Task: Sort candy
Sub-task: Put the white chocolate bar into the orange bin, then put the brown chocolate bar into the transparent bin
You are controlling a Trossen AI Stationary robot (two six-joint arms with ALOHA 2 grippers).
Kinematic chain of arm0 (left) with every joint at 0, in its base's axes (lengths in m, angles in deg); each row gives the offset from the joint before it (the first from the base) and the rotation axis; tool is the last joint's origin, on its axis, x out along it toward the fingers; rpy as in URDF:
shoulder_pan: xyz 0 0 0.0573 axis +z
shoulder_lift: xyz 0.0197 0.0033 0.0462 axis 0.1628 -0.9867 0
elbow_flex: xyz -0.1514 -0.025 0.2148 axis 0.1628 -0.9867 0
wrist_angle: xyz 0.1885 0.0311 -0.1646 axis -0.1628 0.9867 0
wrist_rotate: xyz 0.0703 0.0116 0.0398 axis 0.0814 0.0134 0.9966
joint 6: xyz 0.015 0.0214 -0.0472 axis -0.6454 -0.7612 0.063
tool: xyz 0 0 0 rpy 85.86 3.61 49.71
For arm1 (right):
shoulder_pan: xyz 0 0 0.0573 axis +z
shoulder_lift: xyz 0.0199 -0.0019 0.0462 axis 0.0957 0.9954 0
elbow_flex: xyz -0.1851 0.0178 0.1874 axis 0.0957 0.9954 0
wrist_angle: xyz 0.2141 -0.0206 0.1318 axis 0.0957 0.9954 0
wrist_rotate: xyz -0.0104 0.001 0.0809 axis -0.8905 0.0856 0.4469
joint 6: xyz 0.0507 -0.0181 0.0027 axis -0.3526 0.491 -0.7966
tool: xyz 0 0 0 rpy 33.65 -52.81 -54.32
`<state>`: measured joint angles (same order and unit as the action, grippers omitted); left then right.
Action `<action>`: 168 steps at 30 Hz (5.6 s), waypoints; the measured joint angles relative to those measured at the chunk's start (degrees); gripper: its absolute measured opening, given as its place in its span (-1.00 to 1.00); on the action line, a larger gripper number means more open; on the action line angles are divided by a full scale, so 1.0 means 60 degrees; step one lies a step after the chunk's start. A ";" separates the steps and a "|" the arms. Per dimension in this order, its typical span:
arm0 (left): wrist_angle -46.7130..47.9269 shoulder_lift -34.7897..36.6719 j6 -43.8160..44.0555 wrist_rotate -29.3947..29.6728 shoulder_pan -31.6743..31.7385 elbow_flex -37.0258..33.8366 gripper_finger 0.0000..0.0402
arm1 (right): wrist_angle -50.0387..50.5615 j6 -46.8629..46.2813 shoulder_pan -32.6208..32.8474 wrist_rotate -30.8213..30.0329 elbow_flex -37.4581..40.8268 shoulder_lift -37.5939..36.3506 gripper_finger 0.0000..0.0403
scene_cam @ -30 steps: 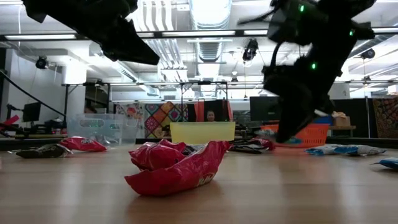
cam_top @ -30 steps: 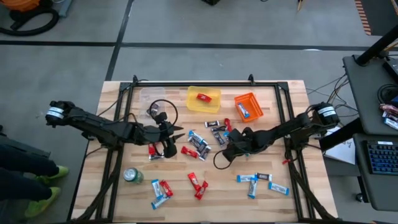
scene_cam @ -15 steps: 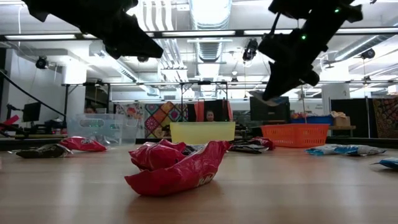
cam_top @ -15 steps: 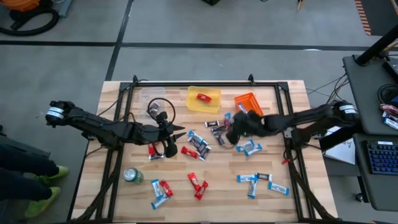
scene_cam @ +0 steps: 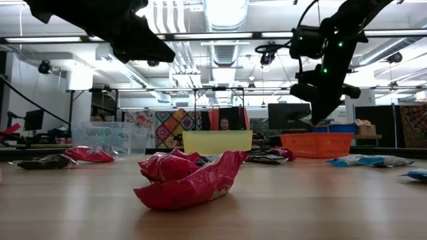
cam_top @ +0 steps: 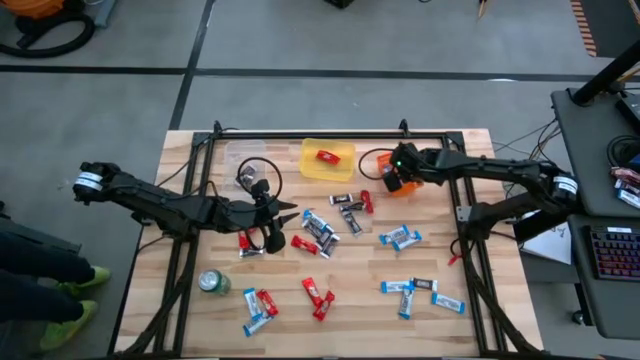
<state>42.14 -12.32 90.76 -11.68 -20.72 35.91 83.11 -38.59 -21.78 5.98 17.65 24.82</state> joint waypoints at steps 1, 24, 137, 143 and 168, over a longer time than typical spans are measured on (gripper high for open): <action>0.0000 0.0000 0.0002 0.0000 0.0000 0.0000 -0.58 | -0.0001 0.0004 -0.0007 -0.0004 0.0000 0.0015 -0.86; -0.0161 -0.0130 0.0085 -0.0001 0.0000 0.0000 -0.58 | -0.0054 0.0002 0.0281 0.0070 -0.0163 -0.0125 -0.25; -0.0134 -0.5790 -0.2059 -0.1348 0.2029 0.4392 -0.94 | -0.0159 -0.1264 0.5507 -0.0510 -0.0539 -0.1191 -0.29; 0.0151 -0.4604 -0.1983 -0.1355 0.2033 0.4178 -0.94 | -0.0289 -0.1204 0.5506 -0.0524 -0.0523 -0.1191 -0.29; -0.2348 -0.8203 0.0041 -0.2131 0.2080 0.4171 -0.87 | -0.0449 -0.1277 0.5566 -0.0574 -0.0280 -0.1191 -0.29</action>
<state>28.05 -61.54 91.01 -24.47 -8.24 60.93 80.42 -46.25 11.62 2.54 15.96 17.68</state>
